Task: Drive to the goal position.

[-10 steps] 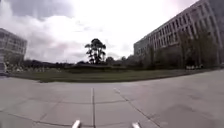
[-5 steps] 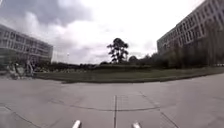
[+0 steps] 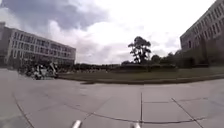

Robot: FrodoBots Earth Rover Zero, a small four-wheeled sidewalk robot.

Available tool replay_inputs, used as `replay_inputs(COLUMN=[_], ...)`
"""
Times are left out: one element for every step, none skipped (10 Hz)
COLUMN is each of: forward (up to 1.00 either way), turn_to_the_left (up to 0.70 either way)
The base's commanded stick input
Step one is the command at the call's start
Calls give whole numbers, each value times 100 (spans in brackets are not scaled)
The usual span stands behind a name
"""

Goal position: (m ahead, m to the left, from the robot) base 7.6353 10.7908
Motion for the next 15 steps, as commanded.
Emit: replay_inputs(forward=[70, 70, 70, 70, 70, 70, 70, 70, 70, 70, 70, 70, 70, 70, 70], turn_to_the_left=[35, 35, 35, 35, 35, 35, 35, 35, 28, 9, 0, 0, 0, 0, 0])
